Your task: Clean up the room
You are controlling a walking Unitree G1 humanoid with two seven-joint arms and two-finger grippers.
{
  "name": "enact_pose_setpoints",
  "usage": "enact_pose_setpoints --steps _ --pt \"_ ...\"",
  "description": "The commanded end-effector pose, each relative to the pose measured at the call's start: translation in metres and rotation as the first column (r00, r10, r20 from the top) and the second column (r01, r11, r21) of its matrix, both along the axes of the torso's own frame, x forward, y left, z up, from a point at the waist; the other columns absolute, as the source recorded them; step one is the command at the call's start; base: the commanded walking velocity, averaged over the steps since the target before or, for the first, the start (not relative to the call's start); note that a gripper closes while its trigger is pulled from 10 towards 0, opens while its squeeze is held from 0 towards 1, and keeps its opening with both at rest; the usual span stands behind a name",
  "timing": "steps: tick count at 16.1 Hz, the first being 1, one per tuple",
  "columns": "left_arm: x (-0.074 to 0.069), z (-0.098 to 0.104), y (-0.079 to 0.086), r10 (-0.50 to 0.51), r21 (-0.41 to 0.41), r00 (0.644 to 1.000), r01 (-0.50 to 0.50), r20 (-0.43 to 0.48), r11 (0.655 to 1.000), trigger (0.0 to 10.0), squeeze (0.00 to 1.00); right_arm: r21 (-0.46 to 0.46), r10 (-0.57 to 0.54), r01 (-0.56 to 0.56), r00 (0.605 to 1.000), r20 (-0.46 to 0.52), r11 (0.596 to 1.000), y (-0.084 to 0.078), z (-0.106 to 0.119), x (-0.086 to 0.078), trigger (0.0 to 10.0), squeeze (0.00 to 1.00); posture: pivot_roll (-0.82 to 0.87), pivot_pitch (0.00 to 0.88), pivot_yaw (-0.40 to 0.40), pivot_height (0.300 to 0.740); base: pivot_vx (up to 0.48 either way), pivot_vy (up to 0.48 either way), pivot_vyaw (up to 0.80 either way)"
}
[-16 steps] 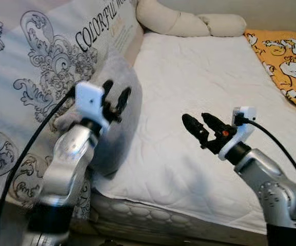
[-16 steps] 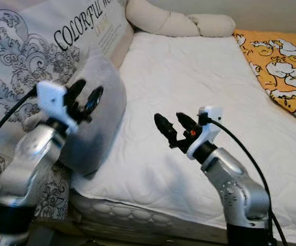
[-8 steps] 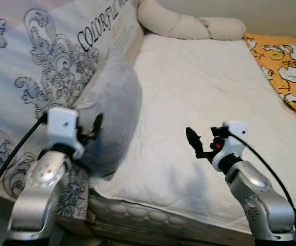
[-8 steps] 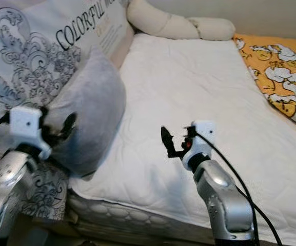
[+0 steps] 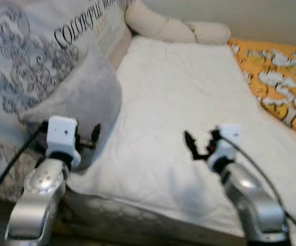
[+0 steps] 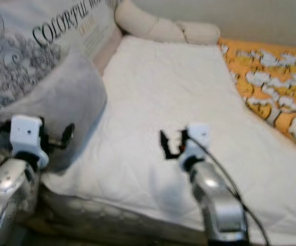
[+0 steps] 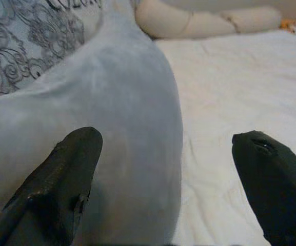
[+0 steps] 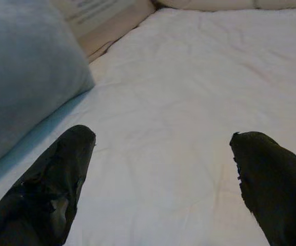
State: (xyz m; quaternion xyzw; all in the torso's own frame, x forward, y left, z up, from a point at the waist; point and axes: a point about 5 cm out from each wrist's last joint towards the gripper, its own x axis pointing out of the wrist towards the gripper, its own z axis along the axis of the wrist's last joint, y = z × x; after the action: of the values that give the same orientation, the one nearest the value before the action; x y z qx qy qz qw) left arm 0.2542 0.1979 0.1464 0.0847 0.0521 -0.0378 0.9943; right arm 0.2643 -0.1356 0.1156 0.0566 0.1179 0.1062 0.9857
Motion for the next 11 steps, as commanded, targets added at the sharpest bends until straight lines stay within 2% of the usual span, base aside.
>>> enact_pose_setpoints --steps 1,4,6,11 --pt "0.0014 -0.0032 -0.0031 0.001 0.002 1.000 -0.001 -0.027 1.000 10.0 0.82 -0.046 -0.059 0.060 0.998 0.010 0.997 -0.0080 -0.0011 0.0027 10.0 0.00 -0.09 0.000 -0.026 0.740 0.000 -0.420 0.00" --pt "0.0024 -0.0019 -0.0020 0.025 -0.003 0.999 -0.025 -0.043 1.000 10.0 0.80 -0.025 -0.057 0.057 0.998 -0.006 0.998 -0.0062 -0.0044 0.0009 10.0 0.00 -0.09 0.000 -0.029 0.740 0.000 -0.424 0.00" --pt "0.0031 -0.0012 -0.0052 0.013 0.011 0.999 -0.012 -0.041 1.000 10.0 0.74 -0.006 -0.066 0.066 0.998 -0.025 0.998 -0.0095 -0.0081 -0.0003 10.0 0.00 -0.09 0.000 -0.031 0.740 0.000 -0.424 0.00" --pt "0.0062 0.0010 -0.0080 0.002 0.022 0.999 -0.001 -0.037 1.000 10.0 0.75 0.011 -0.069 0.069 0.998 -0.013 0.998 -0.0068 -0.0062 0.0041 10.0 0.00 -0.09 0.000 -0.028 0.740 0.000 -0.423 0.00"
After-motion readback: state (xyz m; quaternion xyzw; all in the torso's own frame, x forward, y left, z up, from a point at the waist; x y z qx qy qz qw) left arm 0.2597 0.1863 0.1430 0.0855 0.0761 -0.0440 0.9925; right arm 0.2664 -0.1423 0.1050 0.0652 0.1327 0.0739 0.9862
